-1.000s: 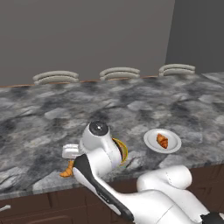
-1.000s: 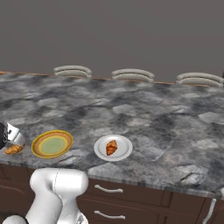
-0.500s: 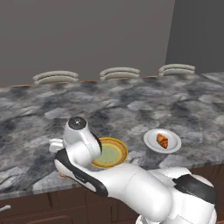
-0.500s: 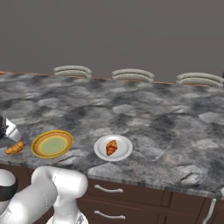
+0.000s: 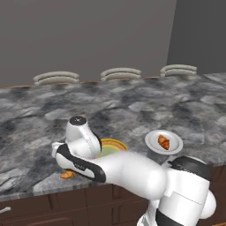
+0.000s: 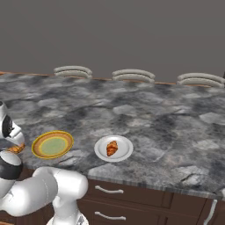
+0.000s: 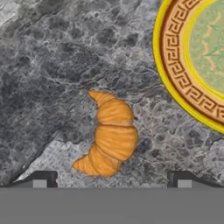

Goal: Place the pastries on the plates.

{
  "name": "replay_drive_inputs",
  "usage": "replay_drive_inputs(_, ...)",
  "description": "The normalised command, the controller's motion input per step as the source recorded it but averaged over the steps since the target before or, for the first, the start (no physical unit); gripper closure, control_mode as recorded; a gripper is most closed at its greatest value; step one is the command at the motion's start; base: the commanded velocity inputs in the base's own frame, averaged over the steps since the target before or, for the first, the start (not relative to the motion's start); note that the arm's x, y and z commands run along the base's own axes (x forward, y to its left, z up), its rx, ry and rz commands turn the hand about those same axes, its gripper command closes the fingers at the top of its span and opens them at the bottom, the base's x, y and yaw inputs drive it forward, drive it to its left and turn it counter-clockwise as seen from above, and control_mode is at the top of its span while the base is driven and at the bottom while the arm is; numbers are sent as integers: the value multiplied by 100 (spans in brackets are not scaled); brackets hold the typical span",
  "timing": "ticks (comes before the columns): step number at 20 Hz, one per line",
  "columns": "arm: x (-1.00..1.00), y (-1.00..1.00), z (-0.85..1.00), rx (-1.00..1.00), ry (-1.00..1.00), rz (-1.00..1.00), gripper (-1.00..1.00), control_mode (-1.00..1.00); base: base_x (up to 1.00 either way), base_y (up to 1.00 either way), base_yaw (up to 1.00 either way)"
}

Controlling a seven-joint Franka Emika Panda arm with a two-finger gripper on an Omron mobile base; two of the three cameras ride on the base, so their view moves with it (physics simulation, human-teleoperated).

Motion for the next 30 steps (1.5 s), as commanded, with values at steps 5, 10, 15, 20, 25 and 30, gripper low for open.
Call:
replay_drive_inputs(5,-1,0,-36,-1,13,0,-100,-100,0,0,0)
replay_drive_inputs(10,-3,0,-26,-5,8,0,-100,-100,0,0,0)
replay_drive_inputs(15,21,4,-10,-2,0,0,-100,-100,0,0,0)
replay_drive_inputs(20,18,8,-18,-2,0,0,-100,-100,0,0,0)
replay_drive_inputs(25,0,12,-23,-4,2,0,-100,-100,0,0,0)
replay_drive_inputs(30,0,2,-16,-2,0,0,-100,-100,0,0,0)
